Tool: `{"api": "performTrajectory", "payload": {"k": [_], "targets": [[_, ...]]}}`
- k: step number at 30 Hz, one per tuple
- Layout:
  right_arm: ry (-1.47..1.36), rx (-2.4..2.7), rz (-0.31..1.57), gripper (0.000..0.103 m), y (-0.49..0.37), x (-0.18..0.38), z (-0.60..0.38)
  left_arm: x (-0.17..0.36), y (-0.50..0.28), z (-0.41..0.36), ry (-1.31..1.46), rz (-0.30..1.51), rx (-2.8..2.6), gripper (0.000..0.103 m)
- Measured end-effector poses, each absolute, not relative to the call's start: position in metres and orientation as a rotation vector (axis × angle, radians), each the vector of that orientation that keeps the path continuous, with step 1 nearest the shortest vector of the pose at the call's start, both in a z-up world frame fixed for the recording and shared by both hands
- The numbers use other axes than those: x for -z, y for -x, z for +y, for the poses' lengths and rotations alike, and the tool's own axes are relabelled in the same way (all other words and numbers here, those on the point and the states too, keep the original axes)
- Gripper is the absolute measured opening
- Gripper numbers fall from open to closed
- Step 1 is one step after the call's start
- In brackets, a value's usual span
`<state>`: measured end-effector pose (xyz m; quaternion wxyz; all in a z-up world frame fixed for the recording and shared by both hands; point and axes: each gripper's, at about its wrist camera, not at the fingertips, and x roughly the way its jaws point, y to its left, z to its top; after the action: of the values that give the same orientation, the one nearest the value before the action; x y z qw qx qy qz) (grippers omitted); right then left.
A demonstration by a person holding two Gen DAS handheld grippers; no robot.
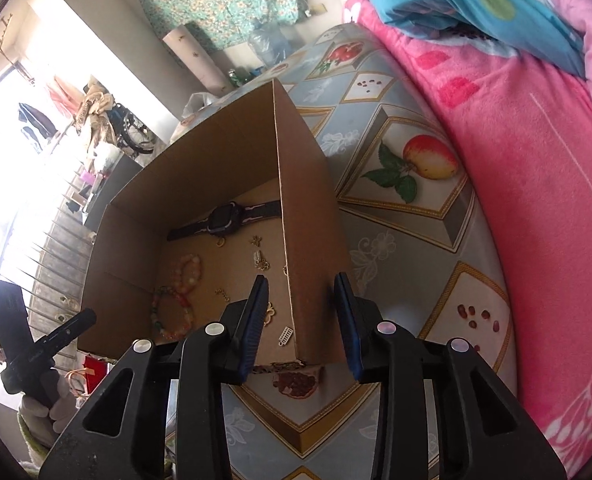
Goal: Organize jewelry
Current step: 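Withdraw both grippers from the box back over the tablecloth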
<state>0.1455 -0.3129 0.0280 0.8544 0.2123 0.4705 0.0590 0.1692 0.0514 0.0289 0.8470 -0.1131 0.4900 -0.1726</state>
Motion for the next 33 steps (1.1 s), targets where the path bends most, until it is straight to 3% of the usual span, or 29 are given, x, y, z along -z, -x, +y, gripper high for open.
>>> {"api": "performTrajectory", "payload": {"k": [33], "targets": [[-0.442,-0.122,1.004,0.036,-0.136,-0.031,-0.309,-0.021,-0.164,0.023,0.11,1.028,0.261,0.075]]}}
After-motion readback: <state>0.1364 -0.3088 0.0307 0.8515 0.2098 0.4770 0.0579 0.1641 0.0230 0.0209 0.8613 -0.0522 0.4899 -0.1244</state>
